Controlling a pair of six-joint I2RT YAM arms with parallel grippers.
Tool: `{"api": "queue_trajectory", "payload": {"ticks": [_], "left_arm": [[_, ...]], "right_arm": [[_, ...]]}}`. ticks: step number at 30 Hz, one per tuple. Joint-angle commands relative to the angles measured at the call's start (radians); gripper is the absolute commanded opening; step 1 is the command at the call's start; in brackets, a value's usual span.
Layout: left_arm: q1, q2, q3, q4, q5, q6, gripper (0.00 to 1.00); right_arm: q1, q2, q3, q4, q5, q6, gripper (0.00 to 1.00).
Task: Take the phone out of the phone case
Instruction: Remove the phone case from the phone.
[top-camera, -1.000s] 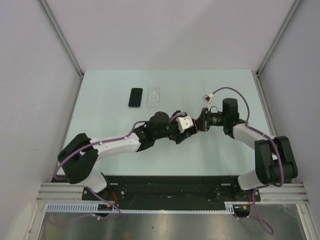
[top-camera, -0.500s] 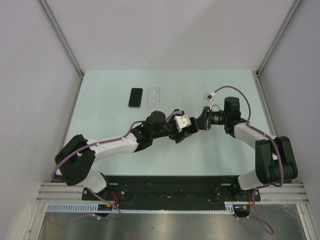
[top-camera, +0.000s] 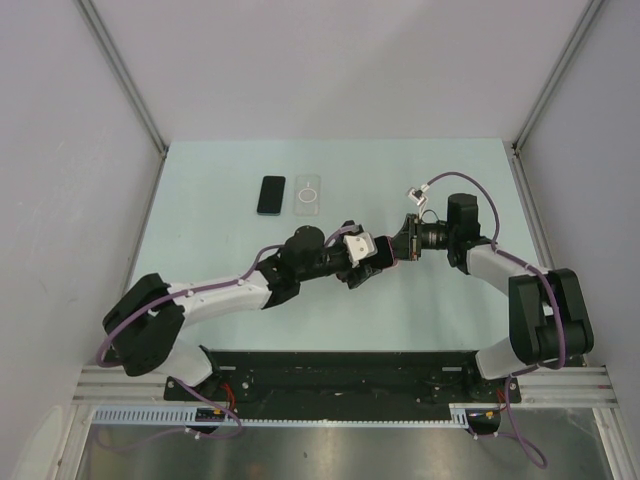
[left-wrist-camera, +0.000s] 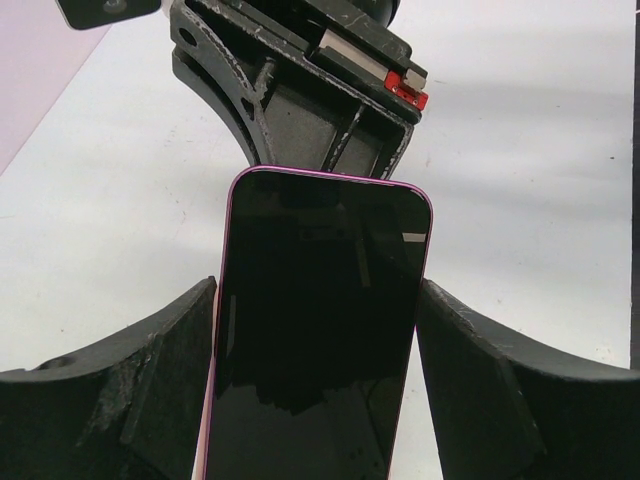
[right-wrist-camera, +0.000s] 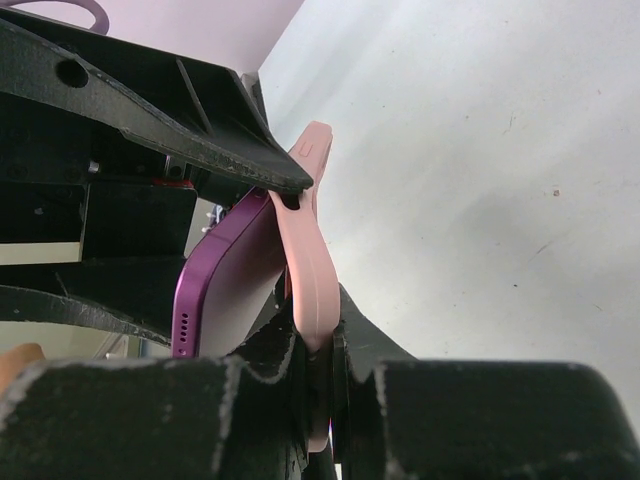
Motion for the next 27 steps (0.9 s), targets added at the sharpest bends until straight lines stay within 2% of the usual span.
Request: {"api": "queue_trajectory", "payload": {"ticks": [1,11,14,17,23,24,26,27], "left_arm": [[0.048,-0.106,-0.01,0.027,-0.045,-0.037,0.0],[0.048,-0.118,-0.022,0.035,0.021,-0.052,0.0],[0.047,-0.106,-0.028,0.035,0.061,-0.039,0.0],[0.045,-0.073,-0.022,0.035,0.039,-0.009,0.0],[0.022,-0.023,-0.005,0.035,0.002,0.046,0.44],[0.018,-0.018,-0.005,0.035,-0.008,0.061,0.58],[0.005,-0.007,-0.007,0.033,-0.016,0.076,0.67],[0.002,-0.004,-0.007,0.035,-0.016,0.089,0.78]], "right_arm": [[-0.089,0.026,0.031,0.033,0.126,-0.024,0.0],[-0.097,0.044,0.031,0.037,0.149,-0.007,0.0],[-0.091,0.047,0.031,0.036,0.121,-0.001,0.0],[-0.073,0.038,0.031,0.031,0.089,-0.007,0.0],[-0.034,0.001,0.031,0.014,0.032,-0.021,0.0],[-0.027,0.0,0.031,0.014,0.027,-0.019,0.0],[-0.019,-0.006,0.031,0.014,0.024,-0.019,0.0],[-0.014,-0.008,0.031,0.013,0.023,-0.021,0.0]]}}
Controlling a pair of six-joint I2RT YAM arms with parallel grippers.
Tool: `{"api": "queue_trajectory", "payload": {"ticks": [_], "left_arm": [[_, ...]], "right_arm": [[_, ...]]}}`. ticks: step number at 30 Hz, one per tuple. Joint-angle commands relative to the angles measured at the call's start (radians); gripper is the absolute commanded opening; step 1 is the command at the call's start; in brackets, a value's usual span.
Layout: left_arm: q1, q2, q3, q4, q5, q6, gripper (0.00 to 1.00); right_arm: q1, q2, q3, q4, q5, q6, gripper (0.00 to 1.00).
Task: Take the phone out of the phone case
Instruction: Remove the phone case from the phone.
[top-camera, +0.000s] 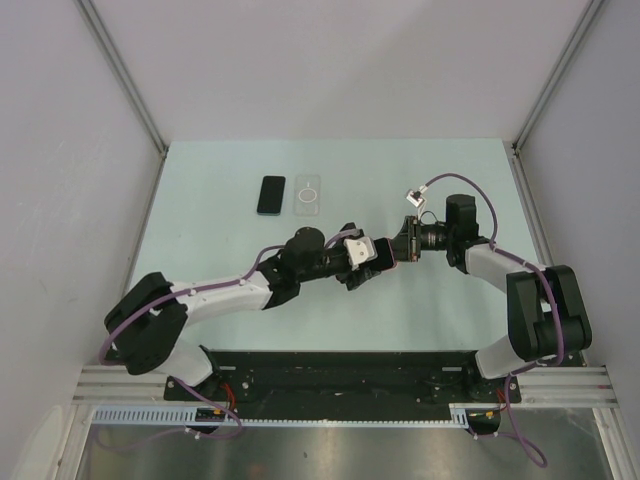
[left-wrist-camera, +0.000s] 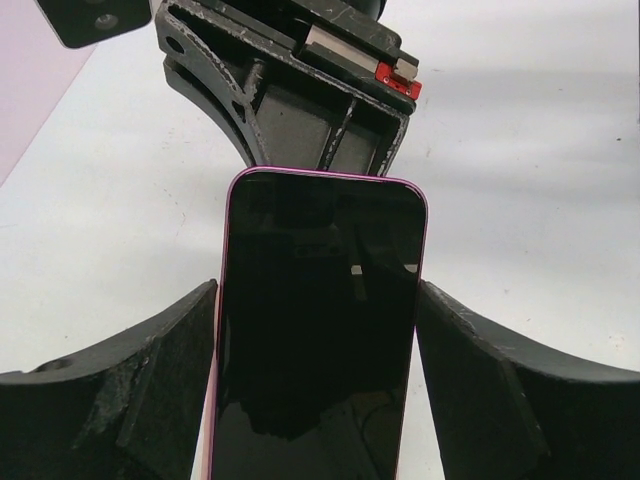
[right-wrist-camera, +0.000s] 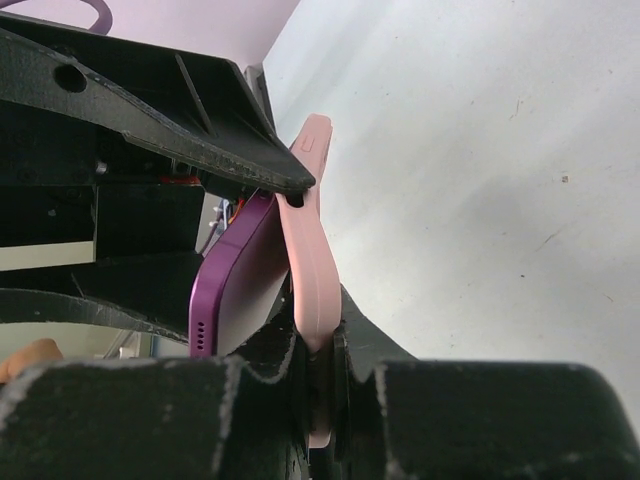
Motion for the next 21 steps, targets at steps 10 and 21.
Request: {"api": "queue_trajectory", "payload": {"ticks": [10,21], "left_arm": [[-0.024,0.014,0.005,0.02,-0.053,0.104,0.98],[-0.036,0.02,0.007,0.018,-0.042,0.13,1.0]], "right_arm": [[0.011,-0.035,0.029,0.009,0.021,-0.037,0.0],[0.041,-0.018,0.029,0.01,0.004,-0.036,0.0]]}}
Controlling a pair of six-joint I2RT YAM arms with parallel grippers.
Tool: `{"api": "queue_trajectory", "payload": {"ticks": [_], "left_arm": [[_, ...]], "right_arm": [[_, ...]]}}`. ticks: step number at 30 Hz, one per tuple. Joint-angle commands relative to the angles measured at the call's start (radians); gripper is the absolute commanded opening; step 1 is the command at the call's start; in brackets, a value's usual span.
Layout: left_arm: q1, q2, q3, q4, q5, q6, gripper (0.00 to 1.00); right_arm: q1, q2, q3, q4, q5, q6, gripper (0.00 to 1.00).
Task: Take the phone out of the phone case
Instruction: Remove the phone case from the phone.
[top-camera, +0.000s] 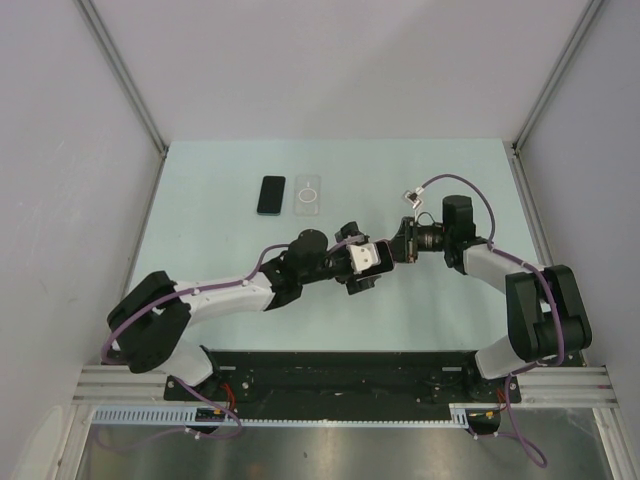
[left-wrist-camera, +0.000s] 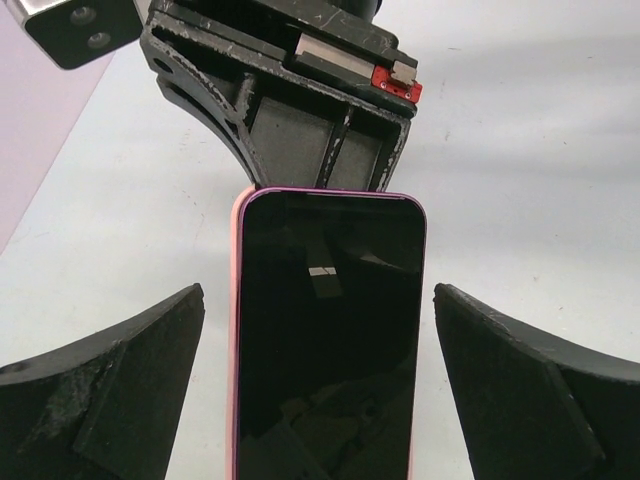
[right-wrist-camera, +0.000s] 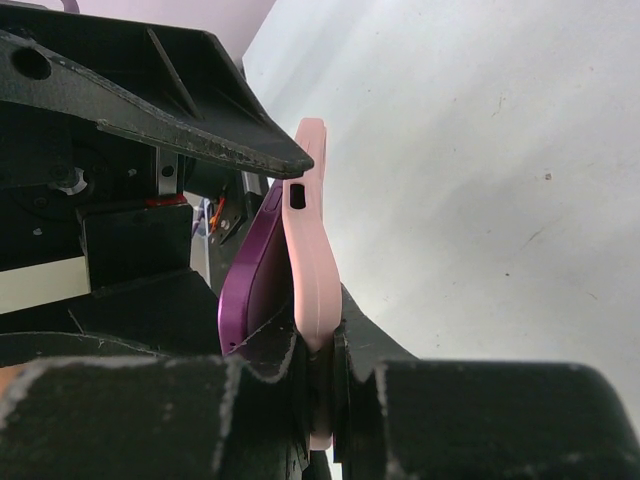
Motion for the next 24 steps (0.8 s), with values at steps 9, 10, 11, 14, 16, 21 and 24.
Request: {"api": "queue_trajectory", "payload": {"ticks": [9,10,11,14,16,21,24], "left_arm": [[-0.02,0.022,0.004,0.018,-0.004,0.04,1.0],[-0.022,0.022,0.006,0.018,-0.006,0.04,1.0],[-0.022,0.023,0.006,0.016,-0.006,0.038,1.0],[-0.023,0.033,0.007,0.016,-0.01,0.041,1.0],[-0.025,0.034,0.006,0.016,-0.012,0.04,0.99],[-0.03,0.042,0.009,0.014,-0.027,0.041,0.95],[-0.031,0.042,0.007,0.016,-0.032,0.043,0.88]], "right_arm": [[0.038,-0.011,0.049,-0.023,-0.06,-0.032,0.0],[0.036,-0.011,0.051,-0.023,-0.06,-0.03,0.0],[0.036,-0.013,0.051,-0.023,-0.061,-0.032,0.0],[0.039,-0.014,0.051,-0.02,-0.067,-0.026,0.0],[0.041,-0.016,0.051,-0.02,-0.069,-0.026,0.0],[0.041,-0.017,0.051,-0.002,-0.092,0.0,0.0],[0.041,-0.02,0.051,0.0,-0.089,-0.001,0.0]]}}
